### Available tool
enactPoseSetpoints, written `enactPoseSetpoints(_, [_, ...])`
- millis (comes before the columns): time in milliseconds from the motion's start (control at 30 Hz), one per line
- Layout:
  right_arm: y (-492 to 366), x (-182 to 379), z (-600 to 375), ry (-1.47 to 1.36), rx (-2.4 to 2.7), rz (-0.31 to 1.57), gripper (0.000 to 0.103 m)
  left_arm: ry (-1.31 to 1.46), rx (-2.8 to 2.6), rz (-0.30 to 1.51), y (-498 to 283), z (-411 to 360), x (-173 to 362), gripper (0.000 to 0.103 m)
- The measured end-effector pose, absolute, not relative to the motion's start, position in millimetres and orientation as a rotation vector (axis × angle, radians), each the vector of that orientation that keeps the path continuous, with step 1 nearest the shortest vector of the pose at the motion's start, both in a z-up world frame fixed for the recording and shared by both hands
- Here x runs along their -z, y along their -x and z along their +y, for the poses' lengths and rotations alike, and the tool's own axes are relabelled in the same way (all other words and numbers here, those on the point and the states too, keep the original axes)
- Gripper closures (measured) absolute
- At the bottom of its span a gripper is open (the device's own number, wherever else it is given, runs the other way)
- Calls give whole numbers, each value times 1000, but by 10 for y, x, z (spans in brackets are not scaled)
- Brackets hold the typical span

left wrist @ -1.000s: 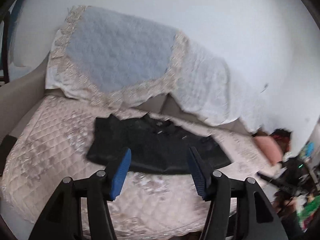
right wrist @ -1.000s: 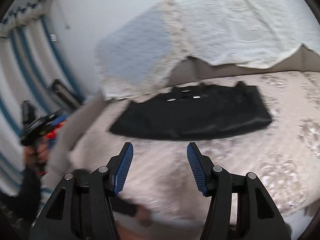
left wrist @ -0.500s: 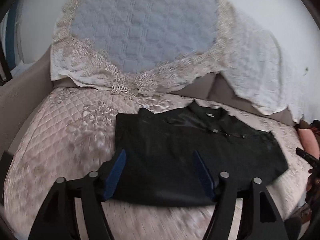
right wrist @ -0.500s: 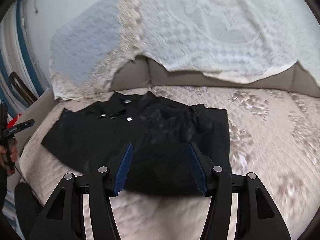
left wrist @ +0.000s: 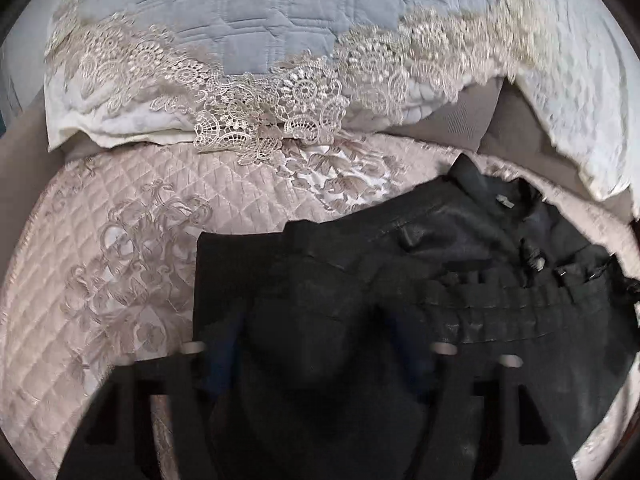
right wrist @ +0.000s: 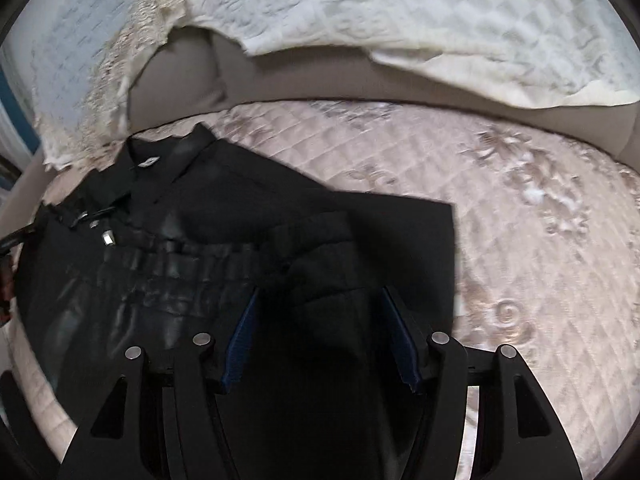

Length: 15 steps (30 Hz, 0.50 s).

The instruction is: Fold large clothes

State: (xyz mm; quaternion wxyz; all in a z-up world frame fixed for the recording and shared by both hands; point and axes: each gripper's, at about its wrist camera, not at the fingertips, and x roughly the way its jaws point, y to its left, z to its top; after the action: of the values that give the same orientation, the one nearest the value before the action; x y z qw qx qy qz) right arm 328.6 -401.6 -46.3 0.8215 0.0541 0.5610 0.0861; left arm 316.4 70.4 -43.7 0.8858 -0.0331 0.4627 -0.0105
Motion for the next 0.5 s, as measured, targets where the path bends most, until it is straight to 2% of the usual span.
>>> enactPoseSetpoints(33, [-3286, 422, -3999, -111, -194, 1176, 87, 60, 25, 959, -3170, 686, 422, 78])
enactPoseSetpoints(67, [-3274, 359, -3973, -100, -203, 1151, 90, 65, 44, 950, -3152, 671, 377, 92])
enactPoseSetpoints(233, [-3274, -60, -3968, -48, -193, 965, 92, 91, 42, 801, -3125, 715, -4, 93])
enactPoseSetpoints(333, [-3354, 125, -3981, -23, -128, 985, 92, 144, -1, 781, -3320, 822, 22, 93])
enactPoseSetpoints(400, [-3386, 319, -4054, -60, -84, 1025, 82, 102, -61, 819, -3483, 761, 211, 91])
enactPoseSetpoints(433, [-3394, 411, -4100, -81, -49, 1045, 73, 91, -73, 856, -3542, 720, 326, 89])
enactPoseSetpoints(467, [-3385, 472, -4146, -98, -11, 1065, 70, 66, -82, 892, -3584, 672, 427, 80])
enactPoseSetpoints(500, [-3370, 494, -4186, -122, -2, 1082, 68, 55, -89, 903, -3593, 646, 461, 77])
